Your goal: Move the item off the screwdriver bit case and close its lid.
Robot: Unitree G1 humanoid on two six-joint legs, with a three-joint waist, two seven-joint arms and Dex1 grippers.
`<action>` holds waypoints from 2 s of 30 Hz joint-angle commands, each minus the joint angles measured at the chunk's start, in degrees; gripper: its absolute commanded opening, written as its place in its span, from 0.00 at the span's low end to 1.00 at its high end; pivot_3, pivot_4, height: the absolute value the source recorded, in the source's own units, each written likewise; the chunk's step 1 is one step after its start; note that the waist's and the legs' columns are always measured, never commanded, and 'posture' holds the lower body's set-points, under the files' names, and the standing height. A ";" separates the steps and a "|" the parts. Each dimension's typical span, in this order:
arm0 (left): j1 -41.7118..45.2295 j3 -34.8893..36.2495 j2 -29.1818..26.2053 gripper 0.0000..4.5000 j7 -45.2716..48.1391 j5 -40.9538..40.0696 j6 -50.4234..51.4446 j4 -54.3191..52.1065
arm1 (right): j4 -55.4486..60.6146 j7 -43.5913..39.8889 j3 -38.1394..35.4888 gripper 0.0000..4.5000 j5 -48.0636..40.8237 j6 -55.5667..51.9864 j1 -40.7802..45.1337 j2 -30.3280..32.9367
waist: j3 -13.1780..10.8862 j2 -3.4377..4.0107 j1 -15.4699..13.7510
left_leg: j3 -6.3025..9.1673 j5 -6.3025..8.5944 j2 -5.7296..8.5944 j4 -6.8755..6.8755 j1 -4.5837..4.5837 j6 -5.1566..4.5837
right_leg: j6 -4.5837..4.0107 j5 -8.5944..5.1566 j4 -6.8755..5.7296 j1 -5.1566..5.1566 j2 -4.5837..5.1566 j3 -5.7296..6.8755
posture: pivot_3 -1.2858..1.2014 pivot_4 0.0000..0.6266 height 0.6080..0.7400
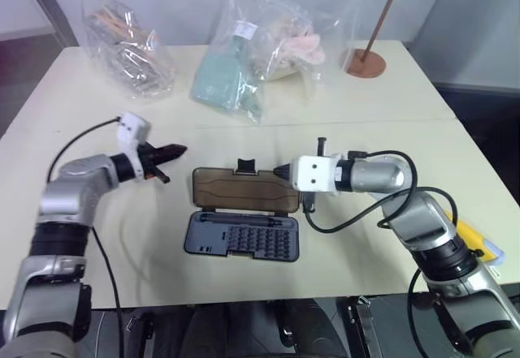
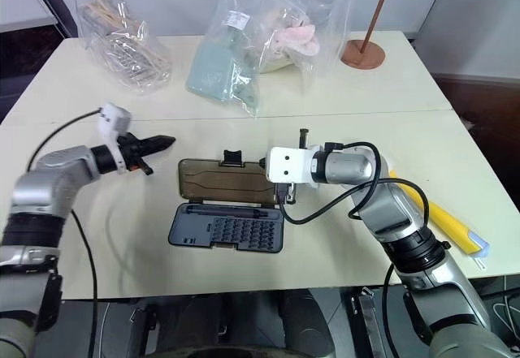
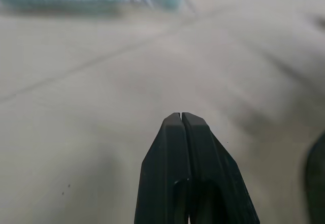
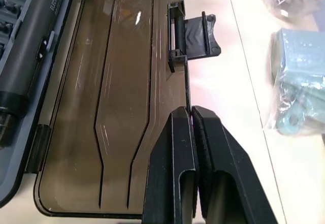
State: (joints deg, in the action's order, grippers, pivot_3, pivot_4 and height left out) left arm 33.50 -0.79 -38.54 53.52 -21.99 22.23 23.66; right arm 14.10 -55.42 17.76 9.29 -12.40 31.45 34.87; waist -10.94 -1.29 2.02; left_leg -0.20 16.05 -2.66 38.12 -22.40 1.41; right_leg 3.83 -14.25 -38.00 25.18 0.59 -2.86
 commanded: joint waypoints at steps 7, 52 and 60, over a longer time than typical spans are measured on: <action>1.76 -4.23 4.80 0.00 9.34 3.85 -5.89 2.46 | 4.20 0.29 -0.79 0.00 -0.61 -0.18 0.48 0.22 | 0.00 0.00 0.21 | 0.01 0.00 -0.01 0.00 -0.02 0.00 | 0.00 0.00 -0.01 0.01 -0.01 0.00 | 0.52 0.24 0.98; 13.12 -16.20 2.17 0.00 36.24 8.72 -6.83 4.48 | 35.95 9.48 3.50 0.01 -28.67 -27.32 -30.41 10.74 | -0.01 -0.08 -1.14 | 0.35 0.10 -0.01 0.06 0.02 -0.18 | 0.04 -0.05 0.56 -0.44 -0.06 0.26 | 0.52 0.24 0.98; 14.25 -23.67 11.97 0.00 38.86 16.57 -19.62 12.94 | 26.62 21.38 21.05 0.01 -10.82 -25.87 -23.15 -1.40 | 0.00 -0.11 -1.22 | 0.32 0.10 -0.01 0.14 -0.04 -0.17 | -0.09 -0.10 0.55 -0.42 -0.05 0.24 | 0.52 0.24 0.98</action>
State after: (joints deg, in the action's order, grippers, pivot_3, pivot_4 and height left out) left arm 46.77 -23.98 -26.51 91.37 -6.75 5.23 36.25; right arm 40.89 -35.78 37.22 -4.98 -39.43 7.60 34.00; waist -10.94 -1.40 0.81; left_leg 0.13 16.14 -2.67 38.26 -22.44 1.24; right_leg 3.78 -14.33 -37.46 24.76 0.55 -2.62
